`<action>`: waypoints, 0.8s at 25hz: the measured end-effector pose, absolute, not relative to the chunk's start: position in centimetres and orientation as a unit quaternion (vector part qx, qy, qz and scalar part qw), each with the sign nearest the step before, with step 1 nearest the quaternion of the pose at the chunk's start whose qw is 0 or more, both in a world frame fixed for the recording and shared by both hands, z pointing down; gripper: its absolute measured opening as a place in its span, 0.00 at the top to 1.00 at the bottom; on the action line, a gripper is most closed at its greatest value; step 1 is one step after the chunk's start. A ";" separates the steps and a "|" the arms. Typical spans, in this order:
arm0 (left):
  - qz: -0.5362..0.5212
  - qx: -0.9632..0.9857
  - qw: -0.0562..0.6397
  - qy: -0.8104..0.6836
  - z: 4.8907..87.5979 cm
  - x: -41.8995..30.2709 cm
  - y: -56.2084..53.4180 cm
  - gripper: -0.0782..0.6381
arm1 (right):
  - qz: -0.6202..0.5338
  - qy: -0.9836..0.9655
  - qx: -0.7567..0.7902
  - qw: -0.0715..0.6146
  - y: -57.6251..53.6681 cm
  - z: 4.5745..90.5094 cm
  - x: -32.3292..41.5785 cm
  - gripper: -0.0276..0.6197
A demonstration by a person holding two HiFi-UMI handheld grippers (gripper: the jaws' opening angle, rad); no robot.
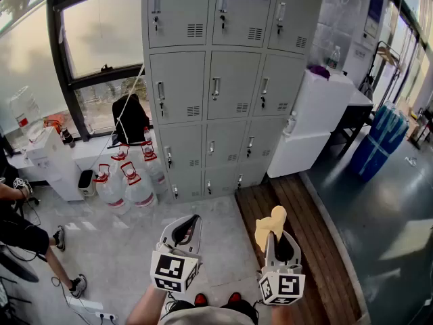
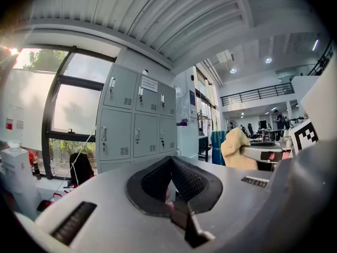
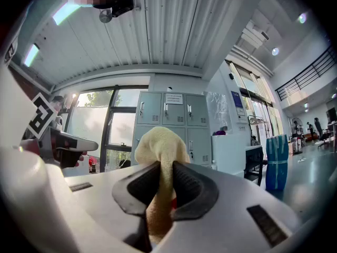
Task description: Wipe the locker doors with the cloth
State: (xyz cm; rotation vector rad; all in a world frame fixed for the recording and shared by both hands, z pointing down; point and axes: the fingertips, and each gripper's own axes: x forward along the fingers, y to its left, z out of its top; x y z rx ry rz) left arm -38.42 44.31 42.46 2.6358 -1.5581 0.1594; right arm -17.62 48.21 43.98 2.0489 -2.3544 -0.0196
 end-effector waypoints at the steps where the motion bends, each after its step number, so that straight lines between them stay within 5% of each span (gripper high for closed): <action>1: 0.051 0.860 0.037 -0.507 42.5 -38.3 44.1 0.86 | -0.005 -0.754 0.657 0.008 48.1 44.0 -17.6 0.86; 20: 0.054 0.887 0.024 -0.459 43.3 -29.9 34.2 0.86 | -0.005 -0.720 0.694 -0.005 41.2 45.5 -9.7 0.85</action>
